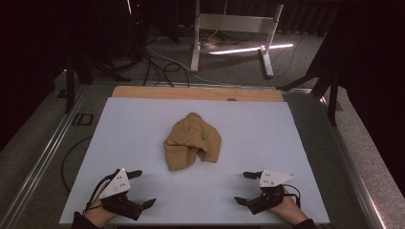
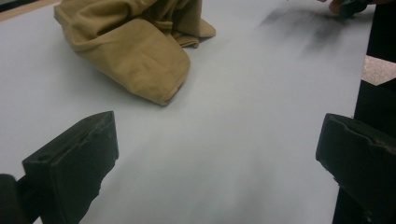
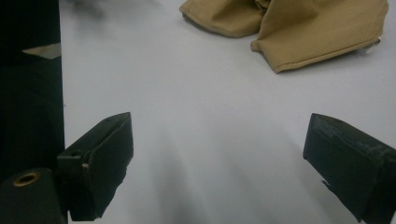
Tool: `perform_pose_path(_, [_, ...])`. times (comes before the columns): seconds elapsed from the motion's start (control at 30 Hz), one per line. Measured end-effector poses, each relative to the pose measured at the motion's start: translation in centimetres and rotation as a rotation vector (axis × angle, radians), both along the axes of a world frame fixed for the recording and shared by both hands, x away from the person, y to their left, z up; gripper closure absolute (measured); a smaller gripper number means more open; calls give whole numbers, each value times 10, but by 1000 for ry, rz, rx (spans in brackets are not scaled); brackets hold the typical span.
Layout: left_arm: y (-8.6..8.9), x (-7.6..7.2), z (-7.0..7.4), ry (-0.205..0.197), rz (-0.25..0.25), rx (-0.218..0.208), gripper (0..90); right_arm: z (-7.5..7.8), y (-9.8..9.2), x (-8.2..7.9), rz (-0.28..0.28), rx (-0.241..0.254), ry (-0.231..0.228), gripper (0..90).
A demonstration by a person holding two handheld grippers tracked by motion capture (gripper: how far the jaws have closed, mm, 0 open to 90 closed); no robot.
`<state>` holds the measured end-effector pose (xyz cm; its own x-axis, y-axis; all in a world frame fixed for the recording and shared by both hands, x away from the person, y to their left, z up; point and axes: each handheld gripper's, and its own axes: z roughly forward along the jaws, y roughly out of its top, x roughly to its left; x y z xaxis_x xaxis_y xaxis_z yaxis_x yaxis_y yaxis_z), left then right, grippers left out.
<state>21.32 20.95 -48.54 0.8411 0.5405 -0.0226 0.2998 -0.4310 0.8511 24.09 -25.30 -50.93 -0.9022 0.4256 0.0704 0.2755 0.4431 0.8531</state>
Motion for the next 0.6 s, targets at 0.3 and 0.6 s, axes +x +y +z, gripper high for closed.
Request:
perform_pose_path(0.3, [-2, 0, -1, 17, -34, -8, 3, -3, 5, -2, 53, -53, 15, 87])
perform_pose_path(0.6, [-1, -2, 0, 11, -45, -21, 3, -2, 6, -2, 66, -38, 10, 88])
